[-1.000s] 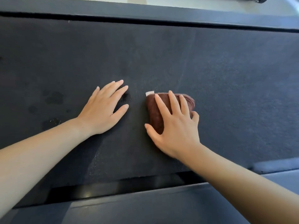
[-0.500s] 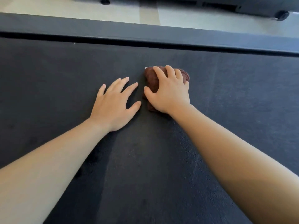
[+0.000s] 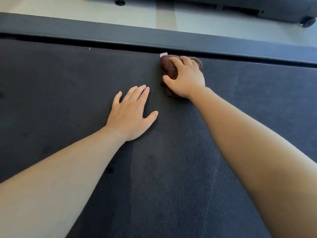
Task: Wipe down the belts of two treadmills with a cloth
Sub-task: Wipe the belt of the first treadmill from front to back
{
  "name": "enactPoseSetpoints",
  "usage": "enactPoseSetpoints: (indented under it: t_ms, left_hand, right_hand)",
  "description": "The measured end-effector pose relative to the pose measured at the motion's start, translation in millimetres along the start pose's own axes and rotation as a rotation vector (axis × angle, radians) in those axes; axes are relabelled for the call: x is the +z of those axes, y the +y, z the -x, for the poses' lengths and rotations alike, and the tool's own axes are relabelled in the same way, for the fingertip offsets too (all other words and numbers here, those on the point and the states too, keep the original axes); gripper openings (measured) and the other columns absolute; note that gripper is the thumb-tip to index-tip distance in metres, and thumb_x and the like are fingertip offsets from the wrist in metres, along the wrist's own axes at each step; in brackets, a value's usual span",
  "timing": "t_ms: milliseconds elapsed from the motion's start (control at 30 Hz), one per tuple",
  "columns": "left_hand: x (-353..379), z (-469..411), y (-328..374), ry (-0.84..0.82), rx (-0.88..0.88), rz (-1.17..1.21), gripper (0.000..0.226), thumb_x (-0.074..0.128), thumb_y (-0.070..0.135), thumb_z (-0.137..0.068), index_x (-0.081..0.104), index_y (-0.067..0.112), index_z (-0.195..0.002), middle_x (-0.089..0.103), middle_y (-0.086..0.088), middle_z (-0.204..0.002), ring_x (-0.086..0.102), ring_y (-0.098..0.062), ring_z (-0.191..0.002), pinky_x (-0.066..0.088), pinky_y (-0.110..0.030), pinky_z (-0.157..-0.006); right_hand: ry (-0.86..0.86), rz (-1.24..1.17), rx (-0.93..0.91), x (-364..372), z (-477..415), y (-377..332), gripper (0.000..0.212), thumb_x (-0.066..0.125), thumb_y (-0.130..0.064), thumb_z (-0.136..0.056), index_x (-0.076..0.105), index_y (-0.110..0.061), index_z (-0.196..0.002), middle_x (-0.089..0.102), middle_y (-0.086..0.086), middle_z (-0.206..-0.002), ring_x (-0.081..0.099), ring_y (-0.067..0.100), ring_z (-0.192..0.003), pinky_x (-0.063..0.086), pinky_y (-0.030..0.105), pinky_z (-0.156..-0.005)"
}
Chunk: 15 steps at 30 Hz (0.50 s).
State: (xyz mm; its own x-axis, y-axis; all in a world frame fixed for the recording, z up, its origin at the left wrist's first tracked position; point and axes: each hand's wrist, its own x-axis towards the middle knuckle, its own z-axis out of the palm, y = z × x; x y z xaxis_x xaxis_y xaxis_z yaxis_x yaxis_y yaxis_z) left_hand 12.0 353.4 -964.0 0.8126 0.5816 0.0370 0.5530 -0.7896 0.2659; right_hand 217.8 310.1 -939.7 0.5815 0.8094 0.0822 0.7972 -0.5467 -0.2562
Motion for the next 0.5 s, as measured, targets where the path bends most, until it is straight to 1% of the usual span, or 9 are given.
enactPoseSetpoints:
  t_ms: [67,100,200,300,367,433,500]
  left_hand:
    - [0,-2,1,0.003,0.000,0.019,0.067,0.036,0.052,-0.093,0.019,0.022,-0.150,0.014,0.009,-0.158,0.006,-0.010,-0.145,0.004,-0.045,-0.118]
    - [-1,-1,1,0.009,0.009,0.047,0.063,0.038,0.049,-0.093,0.024,0.022,-0.148,0.017,0.008,-0.157,0.008,-0.010,-0.145,0.004,-0.044,-0.117]
    - [-9,14,-9,0.047,0.050,0.164,0.049,0.043,0.035,-0.095,0.039,0.022,-0.142,0.029,0.003,-0.154,0.020,-0.014,-0.143,0.010,-0.041,-0.116]
    - [-16,53,-28,-0.024,0.096,0.138,0.050,0.042,0.034,-0.097,0.035,0.023,-0.145,0.023,0.001,-0.156,0.015,-0.018,-0.145,0.010,-0.041,-0.116]
    - [-19,82,-38,-0.028,0.117,0.106,0.051,0.041,0.035,-0.097,0.033,0.024,-0.146,0.021,0.002,-0.157,0.014,-0.018,-0.145,0.009,-0.041,-0.116]
    - [-21,101,-42,-0.024,0.126,0.093,0.050,0.040,0.035,-0.097,0.034,0.023,-0.146,0.022,0.003,-0.156,0.014,-0.018,-0.145,0.010,-0.041,-0.117]
    - [-21,109,-43,-0.002,0.128,0.094,0.049,0.041,0.033,-0.097,0.036,0.022,-0.145,0.024,0.002,-0.156,0.016,-0.019,-0.145,0.012,-0.042,-0.116]
  right_hand:
    - [-0.019,0.006,-0.027,-4,31,-1,0.066,0.051,-0.054,-0.088,0.033,-0.031,-0.147,0.031,0.003,-0.153,0.024,0.027,-0.141,0.036,0.050,-0.106]
    - [-0.023,0.004,-0.032,-6,51,-3,0.066,0.051,-0.053,-0.088,0.033,-0.031,-0.147,0.030,0.002,-0.154,0.024,0.027,-0.142,0.035,0.050,-0.107]
    - [-0.021,-0.049,-0.077,-8,121,-13,0.067,0.052,-0.053,-0.085,0.037,-0.029,-0.145,0.032,0.002,-0.153,0.024,0.026,-0.142,0.032,0.051,-0.110]
    - [-0.051,-0.091,-0.159,-10,196,-30,0.072,0.046,-0.058,-0.078,0.043,-0.026,-0.142,0.034,0.002,-0.152,0.027,0.026,-0.141,0.032,0.053,-0.109]
    - [-0.072,-0.109,-0.180,-13,240,-43,0.072,0.046,-0.058,-0.077,0.045,-0.027,-0.141,0.034,0.002,-0.153,0.027,0.026,-0.142,0.032,0.053,-0.109]
    - [-0.077,-0.118,-0.154,-15,275,-57,0.070,0.048,-0.057,-0.076,0.045,-0.029,-0.140,0.033,-0.001,-0.154,0.024,0.024,-0.144,0.031,0.052,-0.110]
    - [-0.071,-0.117,-0.081,-13,295,-71,0.070,0.046,-0.059,-0.074,0.044,-0.032,-0.139,0.031,-0.004,-0.154,0.021,0.021,-0.145,0.030,0.051,-0.110]
